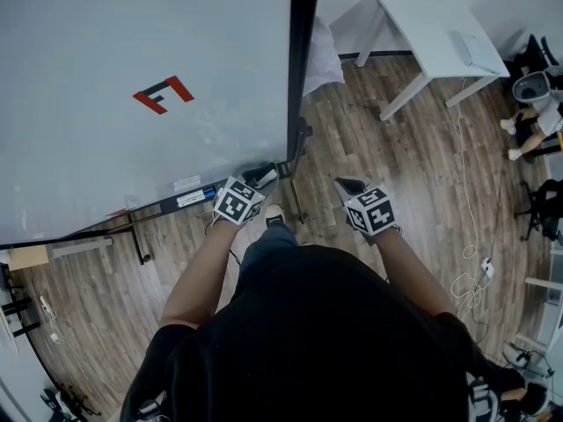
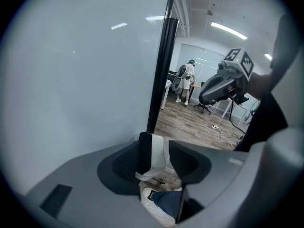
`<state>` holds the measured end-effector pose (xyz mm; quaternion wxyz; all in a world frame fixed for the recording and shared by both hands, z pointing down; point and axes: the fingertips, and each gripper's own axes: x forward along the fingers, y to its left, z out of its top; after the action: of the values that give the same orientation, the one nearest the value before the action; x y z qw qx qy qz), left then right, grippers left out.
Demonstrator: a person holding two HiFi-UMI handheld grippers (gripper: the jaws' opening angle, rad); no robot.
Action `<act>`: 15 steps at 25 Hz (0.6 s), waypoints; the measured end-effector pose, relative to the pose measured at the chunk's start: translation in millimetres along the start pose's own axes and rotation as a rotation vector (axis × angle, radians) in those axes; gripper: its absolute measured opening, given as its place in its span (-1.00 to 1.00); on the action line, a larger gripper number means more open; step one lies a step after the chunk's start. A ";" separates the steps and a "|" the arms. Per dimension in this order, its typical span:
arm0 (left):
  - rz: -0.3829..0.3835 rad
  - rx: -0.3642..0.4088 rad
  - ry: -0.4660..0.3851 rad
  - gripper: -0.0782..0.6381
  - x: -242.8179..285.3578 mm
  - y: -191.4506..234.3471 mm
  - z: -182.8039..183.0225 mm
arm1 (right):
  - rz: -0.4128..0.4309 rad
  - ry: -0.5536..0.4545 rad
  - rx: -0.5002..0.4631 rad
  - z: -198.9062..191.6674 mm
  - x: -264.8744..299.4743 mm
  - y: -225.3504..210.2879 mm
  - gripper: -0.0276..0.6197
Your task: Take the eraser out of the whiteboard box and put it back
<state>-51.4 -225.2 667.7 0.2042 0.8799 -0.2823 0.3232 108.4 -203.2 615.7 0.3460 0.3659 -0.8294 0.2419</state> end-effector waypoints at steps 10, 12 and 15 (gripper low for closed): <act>0.049 0.016 -0.029 -0.23 -21.8 -1.2 10.1 | 0.009 -0.029 -0.009 2.3 -11.9 5.0 -0.92; 0.062 0.018 -0.038 -0.23 -29.2 -1.1 12.6 | 0.010 -0.039 -0.016 5.0 -14.7 7.7 -0.92; 0.080 0.008 -0.065 -0.23 -41.8 -0.5 16.0 | 0.015 -0.053 -0.031 9.6 -18.1 13.6 -0.92</act>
<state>-70.2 -218.2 627.6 0.1783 0.8788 -0.3225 0.3032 103.0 -193.2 593.9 0.3279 0.3606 -0.8446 0.2217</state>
